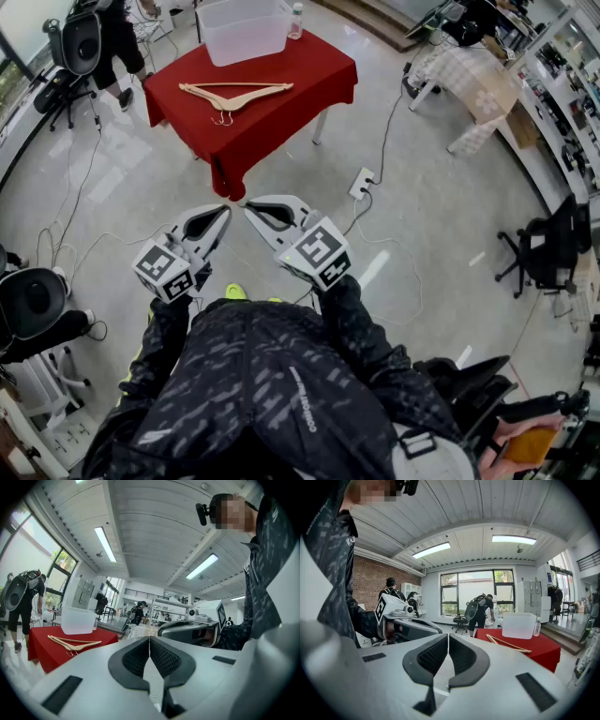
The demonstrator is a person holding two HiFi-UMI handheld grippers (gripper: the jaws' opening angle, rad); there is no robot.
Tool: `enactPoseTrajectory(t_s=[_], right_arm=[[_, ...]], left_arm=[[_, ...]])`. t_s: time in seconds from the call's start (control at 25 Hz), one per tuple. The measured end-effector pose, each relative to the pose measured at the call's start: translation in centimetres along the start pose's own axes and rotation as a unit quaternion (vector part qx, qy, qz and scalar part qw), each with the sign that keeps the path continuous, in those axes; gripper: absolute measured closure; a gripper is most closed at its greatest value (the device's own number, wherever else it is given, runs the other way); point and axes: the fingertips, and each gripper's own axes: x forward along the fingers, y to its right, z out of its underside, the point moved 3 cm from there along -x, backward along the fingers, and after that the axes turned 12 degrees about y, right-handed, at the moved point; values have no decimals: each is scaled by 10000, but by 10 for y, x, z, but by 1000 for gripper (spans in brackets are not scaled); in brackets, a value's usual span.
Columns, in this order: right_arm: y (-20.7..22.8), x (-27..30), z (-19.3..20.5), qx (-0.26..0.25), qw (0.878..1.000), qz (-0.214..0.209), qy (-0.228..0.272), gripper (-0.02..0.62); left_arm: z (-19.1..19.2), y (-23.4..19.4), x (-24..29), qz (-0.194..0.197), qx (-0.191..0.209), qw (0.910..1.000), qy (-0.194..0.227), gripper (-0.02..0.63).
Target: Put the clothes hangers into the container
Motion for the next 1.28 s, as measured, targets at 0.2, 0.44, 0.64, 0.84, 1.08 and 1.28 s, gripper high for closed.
enactPoseTrajectory(t_s=[0.2,0.44,0.64,0.84,1.08,1.28], right_arm=[[5,-7,2,3,10000,9,-17,574],[6,-6,5,-216,9995,112,-222,574],[7,-9,7,-329,9989,48,-324,574],[11,-16,13,-334,9987,4,-389,574],[17,-14,22,-249,9985,-73,-482,574],[25,5,31,-291,9978,-160,-571,574]], left_arm=[[4,5,6,-31,-26,10000,4,594],[3,6,6,-67,-56,10000,-27,594],[4,7,5,-159,-46,9999,-46,594],[4,2,1,-352,-8,9994,-20,594],[5,-10,-2,-527,-38,9986,-15,594],[12,-29,11,-326,-94,9994,0,594]])
